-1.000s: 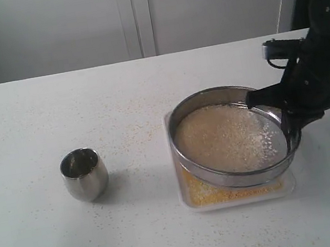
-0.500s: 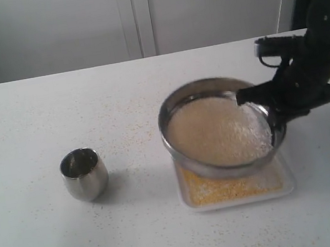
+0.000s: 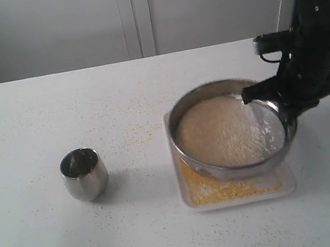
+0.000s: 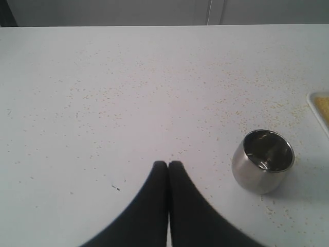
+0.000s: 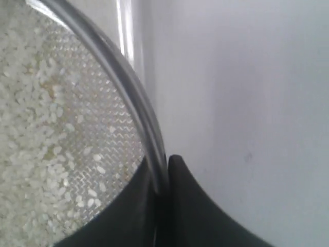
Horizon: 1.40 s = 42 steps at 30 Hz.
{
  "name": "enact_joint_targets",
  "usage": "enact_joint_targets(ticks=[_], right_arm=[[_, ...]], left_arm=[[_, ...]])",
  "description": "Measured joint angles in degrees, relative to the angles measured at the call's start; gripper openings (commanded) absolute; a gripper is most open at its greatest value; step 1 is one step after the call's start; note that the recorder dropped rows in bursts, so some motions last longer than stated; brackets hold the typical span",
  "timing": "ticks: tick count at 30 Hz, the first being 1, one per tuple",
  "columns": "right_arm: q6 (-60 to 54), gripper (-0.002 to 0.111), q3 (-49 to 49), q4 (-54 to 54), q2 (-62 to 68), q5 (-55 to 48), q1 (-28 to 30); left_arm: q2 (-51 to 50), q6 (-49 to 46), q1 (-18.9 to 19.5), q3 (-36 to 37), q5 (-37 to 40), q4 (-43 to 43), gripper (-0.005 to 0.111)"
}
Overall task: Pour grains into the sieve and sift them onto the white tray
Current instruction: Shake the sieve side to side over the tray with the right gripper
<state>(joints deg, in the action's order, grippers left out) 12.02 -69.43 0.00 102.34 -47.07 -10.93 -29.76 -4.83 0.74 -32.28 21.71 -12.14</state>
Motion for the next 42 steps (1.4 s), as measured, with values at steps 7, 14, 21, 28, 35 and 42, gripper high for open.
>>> enact_joint_targets(ticks=[7, 14, 21, 28, 35, 42], right_arm=[[-1.1, 0.0, 2.1, 2.4, -0.2, -5.4, 0.4], [1.8, 0.0, -2.3, 6.9, 4.2, 2.5, 0.6], [-0.1, 0.0, 6.8, 4.4, -1.8, 5.4, -0.4], [1.8, 0.0, -0.9, 4.6, 5.2, -0.5, -0.5], [4.3, 0.0, 1.9, 4.9, 3.2, 10.9, -1.0], [-0.5, 0.0, 4.8, 8.3, -2.0, 2.2, -1.1]], left_arm=[[0.0, 0.0, 0.0, 0.0, 0.0, 0.0, 0.0], [0.0, 0.0, 0.0, 0.0, 0.0, 0.0, 0.0], [0.0, 0.0, 0.0, 0.0, 0.0, 0.0, 0.0], [0.0, 0.0, 0.0, 0.0, 0.0, 0.0, 0.0], [0.0, 0.0, 0.0, 0.0, 0.0, 0.0, 0.0], [0.0, 0.0, 0.0, 0.0, 0.0, 0.0, 0.0]])
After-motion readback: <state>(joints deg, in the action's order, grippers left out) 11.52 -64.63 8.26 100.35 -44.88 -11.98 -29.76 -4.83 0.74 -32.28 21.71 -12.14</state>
